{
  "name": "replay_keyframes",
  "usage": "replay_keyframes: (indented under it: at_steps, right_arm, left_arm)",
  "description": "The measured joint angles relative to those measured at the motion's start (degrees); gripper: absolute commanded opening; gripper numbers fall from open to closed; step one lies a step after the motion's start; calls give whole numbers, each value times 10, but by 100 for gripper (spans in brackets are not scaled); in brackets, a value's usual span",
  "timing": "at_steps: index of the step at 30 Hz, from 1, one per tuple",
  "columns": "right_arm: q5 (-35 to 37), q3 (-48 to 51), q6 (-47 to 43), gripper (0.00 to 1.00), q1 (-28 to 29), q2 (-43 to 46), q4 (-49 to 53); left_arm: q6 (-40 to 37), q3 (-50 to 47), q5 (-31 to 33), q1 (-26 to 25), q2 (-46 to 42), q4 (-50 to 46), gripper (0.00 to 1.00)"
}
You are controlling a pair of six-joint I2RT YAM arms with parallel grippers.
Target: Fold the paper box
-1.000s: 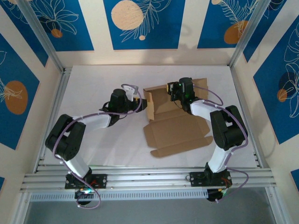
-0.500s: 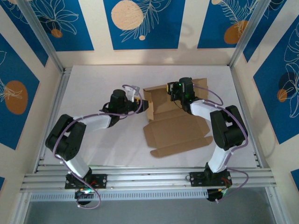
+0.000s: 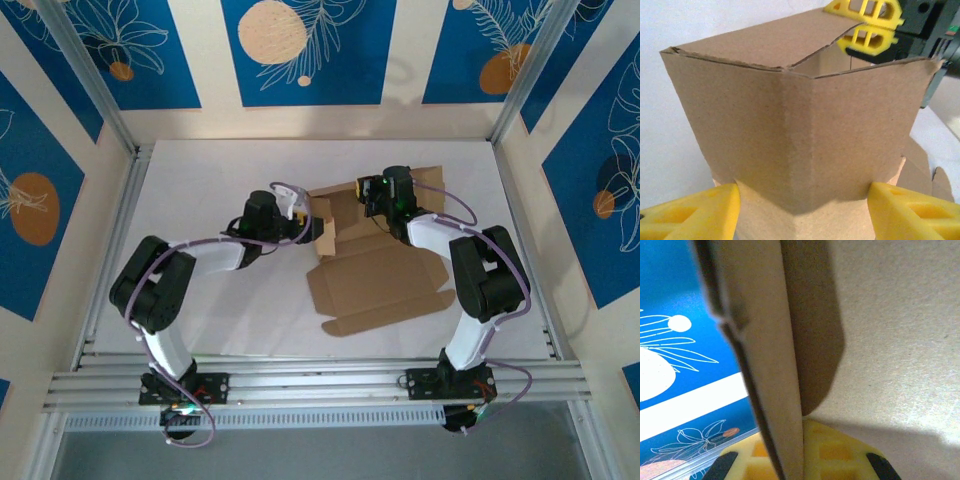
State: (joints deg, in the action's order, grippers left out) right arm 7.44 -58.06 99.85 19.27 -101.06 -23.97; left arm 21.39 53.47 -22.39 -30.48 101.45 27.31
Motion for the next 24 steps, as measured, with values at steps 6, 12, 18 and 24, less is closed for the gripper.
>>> replay_keyframes:
  at_steps: [6,12,18,24]
  right_arm:
    - [5,1,-4,0,0,4,0]
    - [11,8,-7,0,2,14,-3]
    - [4,28,-24,0,5,21,-35]
    - [-21,59,-40,0,7,21,-98]
  left_arm:
    - [-31,23,32,-7,2,-44,54]
    - [-62,33,49,-13,1,-64,63]
    - [-86,28,59,-14,-5,-68,66]
    - [-103,-10,55,-14,-31,-50,66]
